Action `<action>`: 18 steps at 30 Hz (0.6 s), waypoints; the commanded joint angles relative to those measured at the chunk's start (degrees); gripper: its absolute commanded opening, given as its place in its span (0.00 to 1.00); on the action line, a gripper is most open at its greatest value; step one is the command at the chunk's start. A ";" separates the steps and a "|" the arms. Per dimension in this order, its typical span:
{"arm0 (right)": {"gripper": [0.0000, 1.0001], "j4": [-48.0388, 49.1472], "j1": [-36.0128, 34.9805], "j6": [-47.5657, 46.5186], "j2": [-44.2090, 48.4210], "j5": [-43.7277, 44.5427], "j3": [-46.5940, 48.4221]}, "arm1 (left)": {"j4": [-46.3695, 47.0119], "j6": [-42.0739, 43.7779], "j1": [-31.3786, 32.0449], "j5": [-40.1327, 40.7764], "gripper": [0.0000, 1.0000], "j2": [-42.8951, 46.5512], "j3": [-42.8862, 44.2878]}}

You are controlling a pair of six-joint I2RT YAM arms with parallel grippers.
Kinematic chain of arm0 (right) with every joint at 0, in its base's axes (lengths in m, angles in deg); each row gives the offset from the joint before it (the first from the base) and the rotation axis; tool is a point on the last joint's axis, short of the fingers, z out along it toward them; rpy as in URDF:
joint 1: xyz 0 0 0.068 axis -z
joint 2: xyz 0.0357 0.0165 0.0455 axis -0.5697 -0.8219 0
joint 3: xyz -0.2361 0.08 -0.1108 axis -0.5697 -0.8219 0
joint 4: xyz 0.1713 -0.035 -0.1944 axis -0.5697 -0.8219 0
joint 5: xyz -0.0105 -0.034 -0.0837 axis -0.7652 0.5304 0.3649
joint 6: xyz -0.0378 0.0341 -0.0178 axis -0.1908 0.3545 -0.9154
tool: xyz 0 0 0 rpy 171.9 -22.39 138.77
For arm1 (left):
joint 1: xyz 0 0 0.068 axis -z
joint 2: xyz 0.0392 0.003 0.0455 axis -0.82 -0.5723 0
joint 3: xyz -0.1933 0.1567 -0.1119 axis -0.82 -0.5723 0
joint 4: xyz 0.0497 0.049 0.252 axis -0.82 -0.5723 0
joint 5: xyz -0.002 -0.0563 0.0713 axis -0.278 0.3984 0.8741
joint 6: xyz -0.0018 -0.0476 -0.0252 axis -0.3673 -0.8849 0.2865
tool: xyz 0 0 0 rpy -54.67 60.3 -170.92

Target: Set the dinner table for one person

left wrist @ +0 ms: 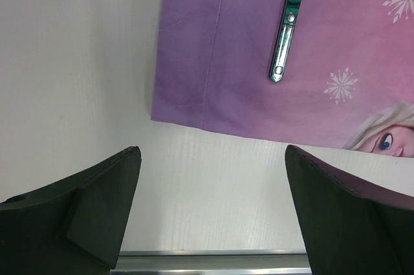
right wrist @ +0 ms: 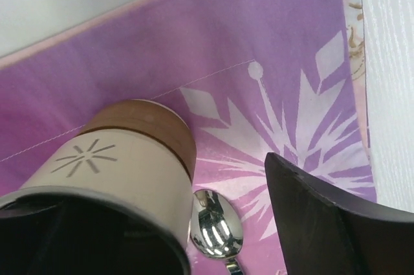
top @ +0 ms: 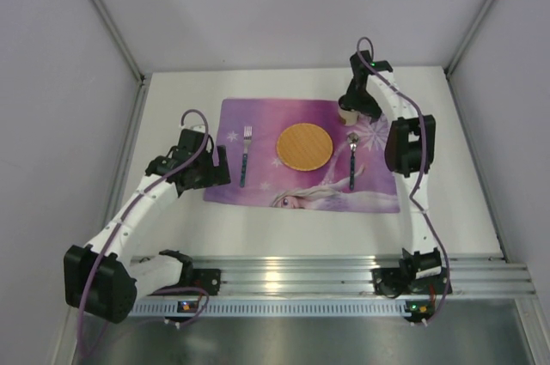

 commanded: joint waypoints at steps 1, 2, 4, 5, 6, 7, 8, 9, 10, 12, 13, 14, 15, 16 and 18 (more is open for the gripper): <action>0.81 3.16 0.37 -2.57 7.38 -1.01 0.00 | 0.73 -0.36 0.26 -0.32 0.98 1.53 0.48; 0.83 3.78 0.45 -2.83 9.30 -1.36 0.08 | 0.74 -0.36 0.26 -0.41 0.98 1.62 0.48; 0.84 3.70 0.37 -3.27 11.59 -1.71 0.00 | 0.91 -0.27 0.26 -0.59 0.98 2.15 0.39; 0.84 3.70 0.37 -3.27 14.13 -1.80 -0.18 | 1.00 -0.27 0.26 -0.59 0.98 2.41 0.39; 0.84 3.70 0.37 -3.45 15.63 -1.71 -0.88 | 1.00 -0.27 0.26 -0.59 0.98 2.59 0.30; 0.85 3.61 0.37 -3.45 18.78 -1.63 -1.23 | 1.17 -0.19 0.26 -0.67 0.98 3.20 0.30; 0.85 3.61 0.28 -3.62 20.46 -1.54 -1.58 | 1.44 -0.19 0.26 -0.76 0.98 3.47 0.21; 0.85 3.61 0.28 -4.32 22.39 -1.71 -2.02 | 1.44 -0.10 0.26 -0.76 0.98 3.82 0.12; 0.84 3.78 0.28 -5.02 24.24 -2.15 -2.20 | 1.61 -0.01 0.26 -0.76 0.98 4.52 0.12; 0.85 6.14 -0.25 -8.52 30.74 -4.77 -3.42 | 1.79 -0.01 0.26 -0.85 0.98 5.22 0.04; 0.85 7.55 -1.12 -10.20 36.42 -5.92 -4.48 | 1.79 -0.01 0.26 -0.76 0.98 5.75 0.04; 0.90 11.56 -1.74 -11.70 39.70 -7.59 -8.40 | 1.88 -0.01 0.26 -0.68 0.98 5.93 0.04; 0.95 14.04 -2.26 -14.93 43.30 -8.99 -11.31 | 1.97 -0.01 0.26 -0.76 0.98 6.28 0.04; 1.00 19.29 -3.23 -16.18 50.55 -10.23 -14.73 | 1.97 -0.01 0.26 -0.85 0.99 6.63 0.04; 1.00 24.23 -3.33 -17.33 57.62 -11.38 -26.94 | 2.14 0.08 0.26 -1.64 0.98 7.07 0.04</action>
